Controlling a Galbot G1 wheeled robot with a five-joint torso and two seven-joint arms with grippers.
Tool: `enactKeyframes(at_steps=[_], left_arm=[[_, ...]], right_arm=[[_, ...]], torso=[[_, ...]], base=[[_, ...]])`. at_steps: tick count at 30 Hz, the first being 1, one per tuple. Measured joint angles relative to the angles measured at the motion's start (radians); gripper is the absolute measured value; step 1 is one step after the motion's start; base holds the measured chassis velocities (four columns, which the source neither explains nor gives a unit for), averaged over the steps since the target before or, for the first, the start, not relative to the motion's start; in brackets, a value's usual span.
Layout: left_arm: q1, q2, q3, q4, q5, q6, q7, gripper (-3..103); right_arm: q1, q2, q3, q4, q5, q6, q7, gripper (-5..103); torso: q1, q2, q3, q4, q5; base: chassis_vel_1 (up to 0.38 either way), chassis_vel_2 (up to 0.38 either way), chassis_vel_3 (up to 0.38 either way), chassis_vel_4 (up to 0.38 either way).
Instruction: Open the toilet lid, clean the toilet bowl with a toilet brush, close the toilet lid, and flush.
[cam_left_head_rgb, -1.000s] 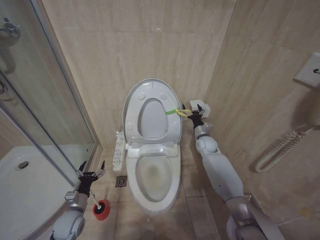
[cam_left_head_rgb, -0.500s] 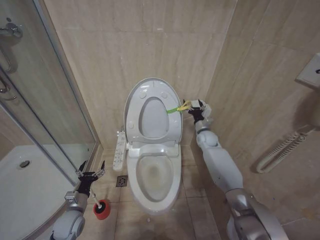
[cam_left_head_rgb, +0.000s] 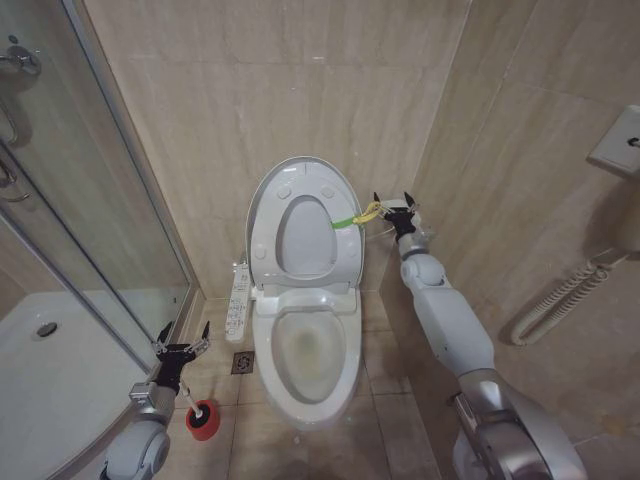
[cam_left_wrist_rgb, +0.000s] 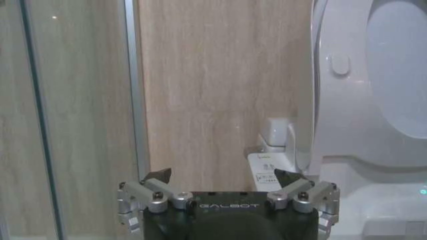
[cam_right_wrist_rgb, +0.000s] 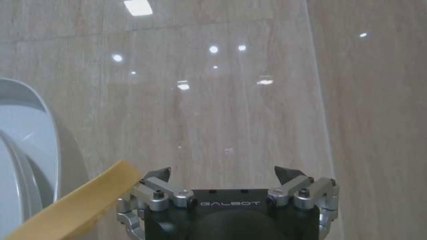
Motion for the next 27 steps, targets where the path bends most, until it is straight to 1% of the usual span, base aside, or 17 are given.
enactKeyframes(at_steps=[7, 16, 19, 21, 27], left_arm=[[0.0, 0.0, 0.0, 0.0, 0.0, 0.0, 0.0, 100], [0.0, 0.0, 0.0, 0.0, 0.0, 0.0, 0.0, 100], [0.0, 0.0, 0.0, 0.0, 0.0, 0.0, 0.0, 100], [0.0, 0.0, 0.0, 0.0, 0.0, 0.0, 0.0, 100], [0.0, 0.0, 0.0, 0.0, 0.0, 0.0, 0.0, 100]], right_arm=[[0.065, 0.034, 0.005, -0.081, -0.02, 0.0, -0.001, 100], [0.091, 0.083, 0.017, -0.132, -0.043, 0.004, -0.001, 100], [0.095, 0.098, 0.016, -0.135, -0.046, 0.004, -0.001, 100], [0.094, 0.106, 0.012, -0.128, -0.047, 0.005, 0.002, 100], [0.062, 0.099, -0.012, -0.081, -0.043, 0.009, 0.001, 100]], torso=[[0.0, 0.0, 0.0, 0.0, -0.0001], [0.0, 0.0, 0.0, -0.0002, -0.0001], [0.0, 0.0, 0.0, -0.0001, -0.0001], [0.0, 0.0, 0.0, -0.0006, -0.0002], [0.0, 0.0, 0.0, 0.0001, -0.0001]], base=[[0.0, 0.0, 0.0, 0.0], [0.0, 0.0, 0.0, 0.0], [0.0, 0.0, 0.0, 0.0], [0.0, 0.0, 0.0, 0.0], [0.0, 0.0, 0.0, 0.0]])
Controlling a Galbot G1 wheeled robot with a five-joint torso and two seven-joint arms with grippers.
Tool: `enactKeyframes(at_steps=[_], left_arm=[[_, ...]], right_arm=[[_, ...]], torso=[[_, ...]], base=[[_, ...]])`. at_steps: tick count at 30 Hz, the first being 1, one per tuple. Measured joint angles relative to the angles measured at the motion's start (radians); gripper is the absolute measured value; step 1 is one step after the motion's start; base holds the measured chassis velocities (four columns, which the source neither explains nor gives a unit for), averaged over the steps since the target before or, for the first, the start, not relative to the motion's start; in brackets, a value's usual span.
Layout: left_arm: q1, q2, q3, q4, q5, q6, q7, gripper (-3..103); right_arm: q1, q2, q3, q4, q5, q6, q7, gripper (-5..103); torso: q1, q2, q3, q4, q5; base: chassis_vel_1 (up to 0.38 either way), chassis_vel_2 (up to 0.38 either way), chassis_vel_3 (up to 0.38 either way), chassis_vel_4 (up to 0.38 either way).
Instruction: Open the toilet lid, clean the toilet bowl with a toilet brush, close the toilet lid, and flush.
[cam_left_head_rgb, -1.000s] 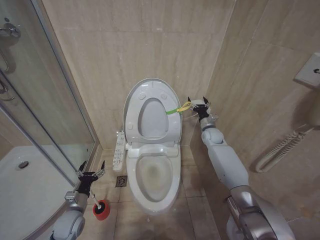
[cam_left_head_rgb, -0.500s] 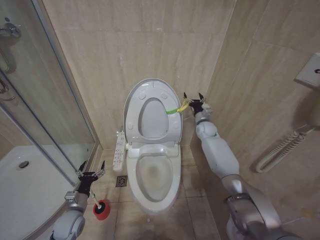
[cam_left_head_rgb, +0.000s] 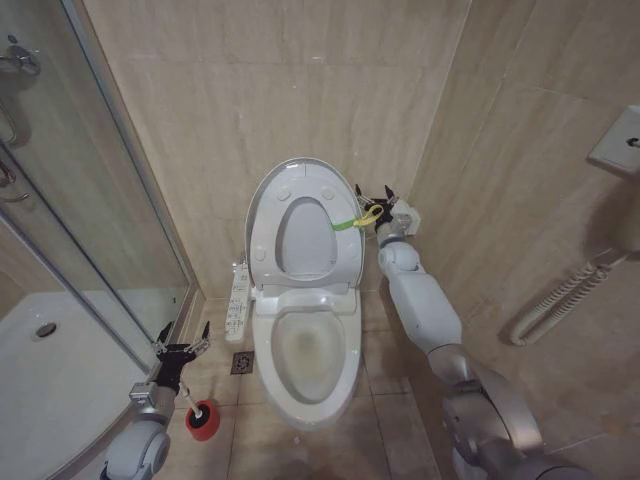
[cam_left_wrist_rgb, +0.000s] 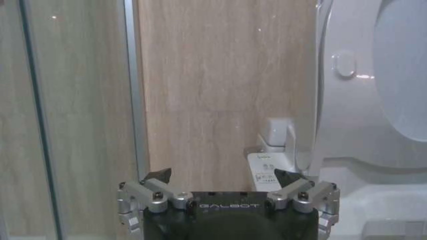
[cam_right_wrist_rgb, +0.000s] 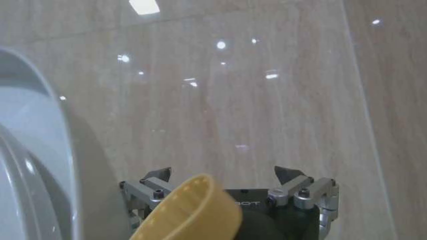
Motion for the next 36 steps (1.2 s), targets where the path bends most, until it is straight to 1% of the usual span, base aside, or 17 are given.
enactKeyframes(at_steps=[12, 16, 22, 28, 34, 36], left_arm=[[0.0, 0.0, 0.0, 0.0, 0.0, 0.0, 0.0, 100], [0.0, 0.0, 0.0, 0.0, 0.0, 0.0, 0.0, 100], [0.0, 0.0, 0.0, 0.0, 0.0, 0.0, 0.0, 100], [0.0, 0.0, 0.0, 0.0, 0.0, 0.0, 0.0, 100], [0.0, 0.0, 0.0, 0.0, 0.0, 0.0, 0.0, 100], [0.0, 0.0, 0.0, 0.0, 0.0, 0.0, 0.0, 100]], right_arm=[[-0.088, -0.096, -0.007, 0.077, 0.032, 0.032, -0.039, 100], [-0.116, -0.11, -0.007, 0.091, 0.042, 0.036, -0.05, 100], [-0.119, -0.099, -0.009, 0.085, 0.041, 0.039, -0.048, 100], [-0.052, -0.086, -0.001, 0.021, 0.004, 0.04, -0.032, 100], [-0.01, -0.086, -0.008, -0.007, 0.0, 0.032, -0.019, 100], [0.006, -0.073, -0.019, -0.011, 0.0, 0.024, -0.006, 100]], torso=[[0.0, 0.0, 0.0, -0.0004, 0.0003], [0.0, 0.0, 0.0, -0.0004, 0.0003], [0.0, 0.0, 0.0, -0.0003, 0.0003], [0.0, 0.0, 0.0, -0.0001, 0.0], [0.0, 0.0, 0.0, -0.0005, 0.0], [0.0, 0.0, 0.0, -0.0005, 0.0]], base=[[0.0, 0.0, 0.0, 0.0], [0.0, 0.0, 0.0, 0.0], [0.0, 0.0, 0.0, 0.0], [0.0, 0.0, 0.0, 0.0], [0.0, 0.0, 0.0, 0.0], [0.0, 0.0, 0.0, 0.0]])
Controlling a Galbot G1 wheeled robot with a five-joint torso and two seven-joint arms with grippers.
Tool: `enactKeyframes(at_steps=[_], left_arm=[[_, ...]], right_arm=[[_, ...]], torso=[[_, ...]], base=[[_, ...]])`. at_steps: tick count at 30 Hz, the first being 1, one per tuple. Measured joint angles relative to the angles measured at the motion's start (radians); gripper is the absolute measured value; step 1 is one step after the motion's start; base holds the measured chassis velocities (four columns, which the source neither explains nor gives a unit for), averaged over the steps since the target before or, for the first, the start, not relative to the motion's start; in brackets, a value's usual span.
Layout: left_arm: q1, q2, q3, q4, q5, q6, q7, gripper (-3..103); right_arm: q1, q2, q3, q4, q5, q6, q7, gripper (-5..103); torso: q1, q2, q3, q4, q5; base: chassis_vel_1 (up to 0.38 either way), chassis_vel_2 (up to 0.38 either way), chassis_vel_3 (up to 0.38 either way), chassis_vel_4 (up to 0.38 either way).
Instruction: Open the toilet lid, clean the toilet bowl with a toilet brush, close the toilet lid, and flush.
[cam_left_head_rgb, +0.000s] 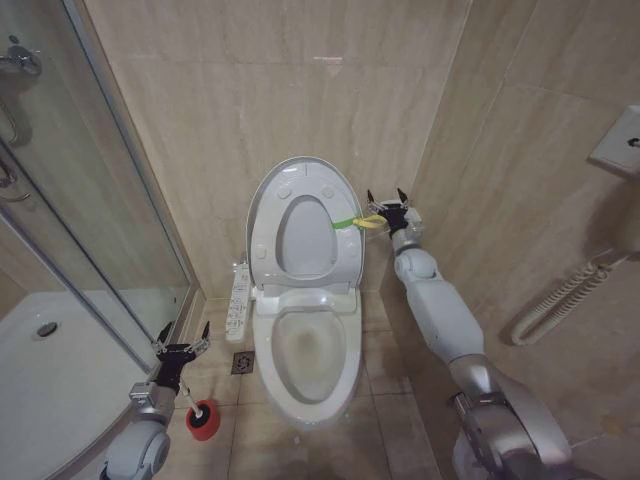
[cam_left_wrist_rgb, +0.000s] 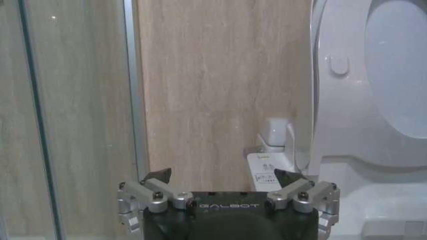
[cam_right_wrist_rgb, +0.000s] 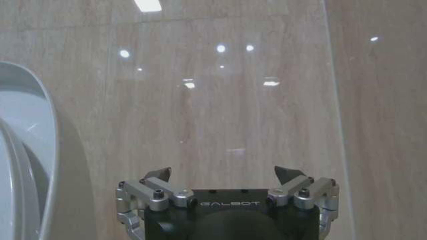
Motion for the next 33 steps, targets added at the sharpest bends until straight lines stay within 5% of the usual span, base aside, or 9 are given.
enactKeyframes(at_steps=[11, 33], left_arm=[[0.0, 0.0, 0.0, 0.0, 0.0, 0.0, 0.0, 100], [0.0, 0.0, 0.0, 0.0, 0.0, 0.0, 0.0, 100]], right_arm=[[0.018, 0.053, -0.04, 0.019, 0.013, -0.009, 0.034, 100], [-0.108, -0.049, -0.073, 0.127, 0.08, 0.023, -0.065, 100]], torso=[[0.0, 0.0, 0.0, -0.0009, 0.0], [0.0, 0.0, 0.0, -0.0003, 0.0001]], base=[[0.0, 0.0, 0.0, 0.0], [0.0, 0.0, 0.0, 0.0]])
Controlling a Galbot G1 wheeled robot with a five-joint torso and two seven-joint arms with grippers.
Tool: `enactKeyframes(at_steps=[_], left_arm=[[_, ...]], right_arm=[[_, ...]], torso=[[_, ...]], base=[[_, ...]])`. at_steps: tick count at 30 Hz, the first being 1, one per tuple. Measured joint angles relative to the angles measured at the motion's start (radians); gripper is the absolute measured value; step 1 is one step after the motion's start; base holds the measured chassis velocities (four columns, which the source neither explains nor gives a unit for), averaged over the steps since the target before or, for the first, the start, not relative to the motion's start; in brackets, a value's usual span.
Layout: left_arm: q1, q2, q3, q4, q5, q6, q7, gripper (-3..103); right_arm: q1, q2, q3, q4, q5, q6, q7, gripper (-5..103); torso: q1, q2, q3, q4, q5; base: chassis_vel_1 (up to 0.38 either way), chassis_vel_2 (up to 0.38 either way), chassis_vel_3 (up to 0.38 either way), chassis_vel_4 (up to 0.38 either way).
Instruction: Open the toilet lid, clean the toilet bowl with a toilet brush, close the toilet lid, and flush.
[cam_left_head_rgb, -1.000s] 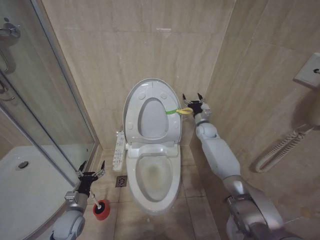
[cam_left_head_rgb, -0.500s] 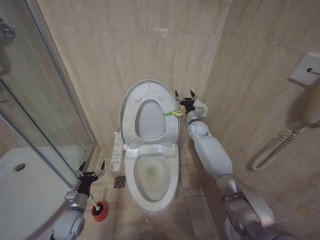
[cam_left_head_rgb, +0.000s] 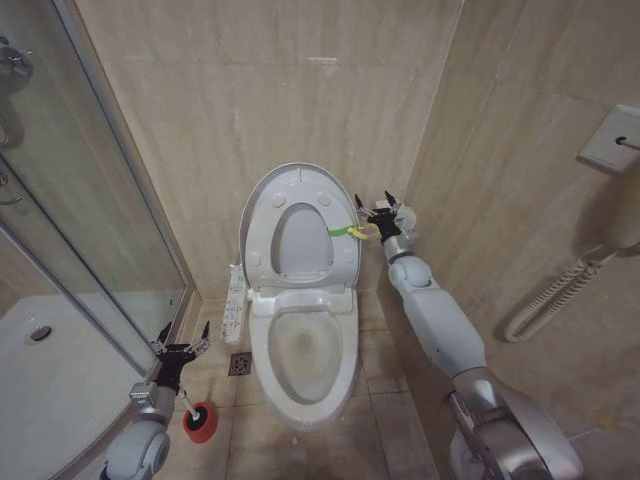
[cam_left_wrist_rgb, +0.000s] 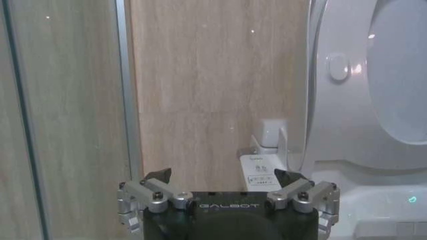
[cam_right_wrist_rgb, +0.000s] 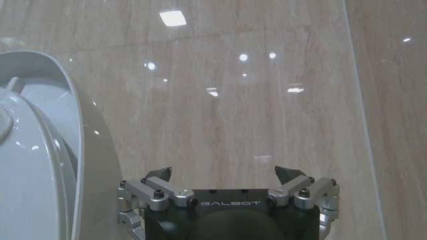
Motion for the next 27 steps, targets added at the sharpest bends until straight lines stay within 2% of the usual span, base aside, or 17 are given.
enactKeyframes(at_steps=[10, 23, 24, 25, 26, 27], left_arm=[[0.0, 0.0, 0.0, 0.0, 0.0, 0.0, 0.0, 100], [0.0, 0.0, 0.0, 0.0, 0.0, 0.0, 0.0, 100], [0.0, 0.0, 0.0, -0.001, 0.0, 0.0, 0.0, 100], [0.0, 0.0, 0.0, -0.001, 0.0, 0.0, 0.0, 100], [0.0, 0.0, 0.0, 0.0, 0.0, 0.0, 0.0, 100], [0.0, 0.0, 0.0, 0.0, 0.0, 0.0, 0.0, 100]], right_arm=[[-0.052, -0.038, -0.036, 0.082, 0.043, -0.001, -0.02, 100], [-0.179, -0.124, -0.047, 0.203, 0.08, -0.004, -0.055, 100], [-0.197, -0.128, -0.048, 0.214, 0.078, -0.011, -0.067, 100], [-0.197, -0.128, -0.048, 0.214, 0.078, -0.011, -0.067, 100], [-0.208, -0.13, -0.046, 0.221, 0.078, -0.012, -0.069, 100], [-0.22, -0.135, -0.039, 0.232, 0.079, -0.012, -0.069, 100]], torso=[[0.0, 0.0, 0.0, -0.0004, 0.0], [0.0, 0.0, 0.0, 0.0005, 0.0001], [0.0, 0.0, 0.001, 0.0033, 0.0004], [0.0, 0.0, 0.001, 0.0033, 0.0004], [0.001, -0.001, 0.001, 0.0045, 0.0018], [0.001, -0.001, 0.001, 0.0042, 0.0009]], base=[[0.0, 0.0, 0.0, 0.0], [0.0, 0.0, 0.0, 0.0], [0.0, 0.0, 0.0, 0.0], [0.0, 0.0, 0.0, 0.0], [0.0, 0.0, 0.0, 0.0], [0.047, 0.103, 0.051, 0.027]])
